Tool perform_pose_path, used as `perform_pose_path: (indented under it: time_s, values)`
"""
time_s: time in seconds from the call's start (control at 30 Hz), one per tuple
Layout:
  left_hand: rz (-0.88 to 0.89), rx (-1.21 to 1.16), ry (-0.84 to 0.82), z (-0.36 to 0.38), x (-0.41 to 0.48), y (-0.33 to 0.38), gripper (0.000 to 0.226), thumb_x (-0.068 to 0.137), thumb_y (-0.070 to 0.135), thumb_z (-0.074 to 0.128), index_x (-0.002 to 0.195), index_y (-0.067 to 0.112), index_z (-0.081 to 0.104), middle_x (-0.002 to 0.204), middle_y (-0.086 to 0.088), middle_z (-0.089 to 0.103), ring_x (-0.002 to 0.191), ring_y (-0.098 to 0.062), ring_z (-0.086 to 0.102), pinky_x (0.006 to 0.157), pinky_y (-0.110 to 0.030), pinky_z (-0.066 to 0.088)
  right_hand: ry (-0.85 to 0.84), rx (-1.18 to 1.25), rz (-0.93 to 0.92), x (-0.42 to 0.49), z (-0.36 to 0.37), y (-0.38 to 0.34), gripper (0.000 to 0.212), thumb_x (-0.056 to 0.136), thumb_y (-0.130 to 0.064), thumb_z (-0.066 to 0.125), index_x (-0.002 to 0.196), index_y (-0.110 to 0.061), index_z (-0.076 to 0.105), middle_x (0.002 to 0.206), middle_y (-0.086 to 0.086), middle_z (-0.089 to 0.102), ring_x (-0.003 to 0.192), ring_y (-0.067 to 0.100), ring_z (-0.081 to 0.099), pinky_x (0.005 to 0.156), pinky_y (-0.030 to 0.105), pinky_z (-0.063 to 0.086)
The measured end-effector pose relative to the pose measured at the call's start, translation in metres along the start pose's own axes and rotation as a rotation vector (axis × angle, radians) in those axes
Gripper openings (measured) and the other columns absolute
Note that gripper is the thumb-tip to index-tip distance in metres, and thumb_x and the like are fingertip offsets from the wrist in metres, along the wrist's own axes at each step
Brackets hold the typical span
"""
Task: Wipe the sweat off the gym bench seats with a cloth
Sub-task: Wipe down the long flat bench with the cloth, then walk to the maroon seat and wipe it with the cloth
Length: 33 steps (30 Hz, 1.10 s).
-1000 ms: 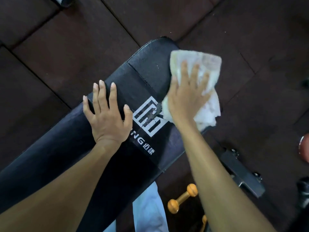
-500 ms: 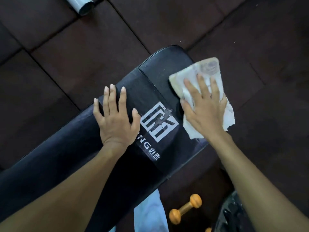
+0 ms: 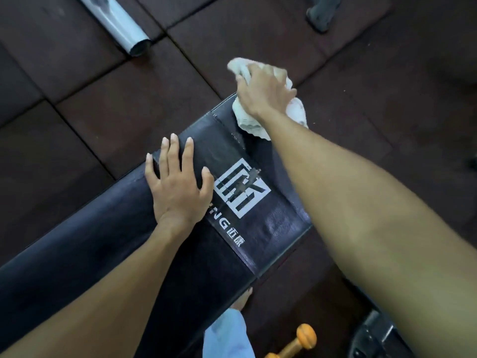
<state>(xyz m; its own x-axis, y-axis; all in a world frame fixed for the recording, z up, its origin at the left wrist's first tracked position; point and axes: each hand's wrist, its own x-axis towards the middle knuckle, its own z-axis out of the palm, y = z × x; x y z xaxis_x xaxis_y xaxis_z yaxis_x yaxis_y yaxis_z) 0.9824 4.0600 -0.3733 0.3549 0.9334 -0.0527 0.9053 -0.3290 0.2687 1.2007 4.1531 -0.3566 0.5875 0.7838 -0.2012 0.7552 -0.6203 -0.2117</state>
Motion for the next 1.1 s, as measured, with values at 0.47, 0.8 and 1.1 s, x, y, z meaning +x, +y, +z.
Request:
perform_pose_path:
  time_s: [0.47, 0.8, 1.1]
  values:
    - [0.050, -0.298, -0.270, -0.091, -0.089, -0.069, 0.045, 0.095, 0.034, 0.046, 0.134, 0.013, 0.053, 0.144, -0.006, 0.048, 0.140, -0.019, 0.035, 0.118, -0.040, 0.017, 0.016, 0.276, 0.306, -0.234, -0.064, 0.091, 0.033, 0.098, -0.031, 0.041, 0.128, -0.029, 0.052, 0.139, -0.002, 0.048, 0.127, 0.031, 0.036, 0.094, 0.046, 0.034]
    - [-0.104, -0.344, -0.080, -0.313, -0.176, -0.136, 0.038, 0.092, 0.035, 0.044, 0.116, 0.014, 0.065, 0.113, 0.002, 0.069, 0.107, -0.018, 0.061, 0.111, -0.042, 0.031, -0.078, 0.400, -0.095, -0.377, -0.175, -0.097, 0.042, 0.097, -0.042, 0.039, 0.133, -0.028, 0.054, 0.143, -0.007, 0.048, 0.127, 0.026, 0.043, 0.102, 0.045, 0.040]
    - [-0.486, -0.248, 0.144, -0.463, -0.299, -0.202, 0.040, 0.097, 0.038, 0.044, 0.128, 0.016, 0.057, 0.126, 0.002, 0.061, 0.118, -0.016, 0.054, 0.113, -0.036, 0.022, -0.346, 0.380, -0.666, -0.468, -0.250, -0.277, 0.034, 0.097, -0.041, 0.040, 0.126, -0.034, 0.055, 0.138, -0.012, 0.050, 0.120, 0.027, 0.043, 0.094, 0.047, 0.041]
